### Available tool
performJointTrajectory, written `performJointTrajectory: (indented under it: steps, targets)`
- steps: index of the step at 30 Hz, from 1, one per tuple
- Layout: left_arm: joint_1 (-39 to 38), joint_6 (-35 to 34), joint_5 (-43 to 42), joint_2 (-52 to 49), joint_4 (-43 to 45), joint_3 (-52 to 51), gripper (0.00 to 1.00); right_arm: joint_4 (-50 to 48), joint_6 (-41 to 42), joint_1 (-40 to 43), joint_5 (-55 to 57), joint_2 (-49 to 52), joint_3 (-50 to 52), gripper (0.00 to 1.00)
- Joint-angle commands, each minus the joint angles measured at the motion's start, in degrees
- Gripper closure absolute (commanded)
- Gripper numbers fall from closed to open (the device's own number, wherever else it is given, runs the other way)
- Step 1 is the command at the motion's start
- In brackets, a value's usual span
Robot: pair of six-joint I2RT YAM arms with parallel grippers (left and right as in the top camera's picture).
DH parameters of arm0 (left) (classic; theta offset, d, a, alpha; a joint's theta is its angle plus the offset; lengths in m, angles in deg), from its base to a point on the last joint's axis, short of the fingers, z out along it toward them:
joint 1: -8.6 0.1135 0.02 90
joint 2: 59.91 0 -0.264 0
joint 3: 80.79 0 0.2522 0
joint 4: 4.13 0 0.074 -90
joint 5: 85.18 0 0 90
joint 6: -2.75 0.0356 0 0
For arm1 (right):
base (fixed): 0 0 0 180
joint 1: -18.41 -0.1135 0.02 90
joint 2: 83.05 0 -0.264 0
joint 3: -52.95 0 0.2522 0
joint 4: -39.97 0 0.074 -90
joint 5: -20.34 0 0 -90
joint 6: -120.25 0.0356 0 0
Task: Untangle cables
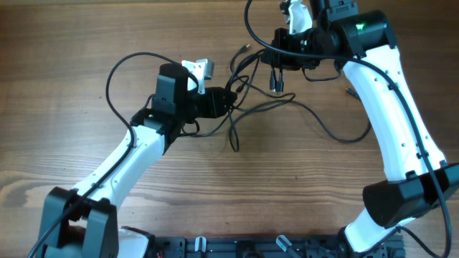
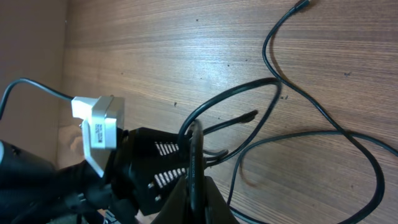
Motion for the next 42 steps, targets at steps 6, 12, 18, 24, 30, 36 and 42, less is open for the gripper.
performJointTrajectory:
  steps: [6, 12, 18, 24, 30, 36, 42]
  targets:
    - [-0.2, -0.3, 0.8, -1.4, 0.5, 0.0, 0.96, 0.4, -1.2, -0.2, 0.3, -1.3, -1.2, 0.96]
    - [-0.1, -1.6, 4.2, -1.4, -0.4, 0.0, 0.96, 1.5, -1.2, -0.2, 1.2, -1.3, -1.2, 0.96]
    - [-0.1, -1.6, 7.8, -0.4, -2.6, 0.0, 0.96, 1.6, -1.2, -0.2, 1.2, -0.8, -1.0, 0.96]
    - [-0.1, -1.3, 11.6, 4.2, -6.3, 0.0, 0.96, 1.8, -1.7, -0.2, 1.2, 0.1, -0.9, 0.96]
    - [-0.1, -1.1, 13.8, 8.3, -11.0, 0.0, 0.96, 2.3, -2.7, -2.3, 1.0, 3.0, -0.9, 0.96]
    - [-0.1, -1.1, 16.2, 13.6, -17.0, 0.0, 0.96, 3.1, -3.9, -4.6, 1.0, 5.6, -0.9, 0.95]
    - [-0.1, -1.3, 20.7, 18.1, -25.3, 0.0, 0.96, 3.5, -3.9, -5.0, 4.0, 7.6, -0.9, 0.56]
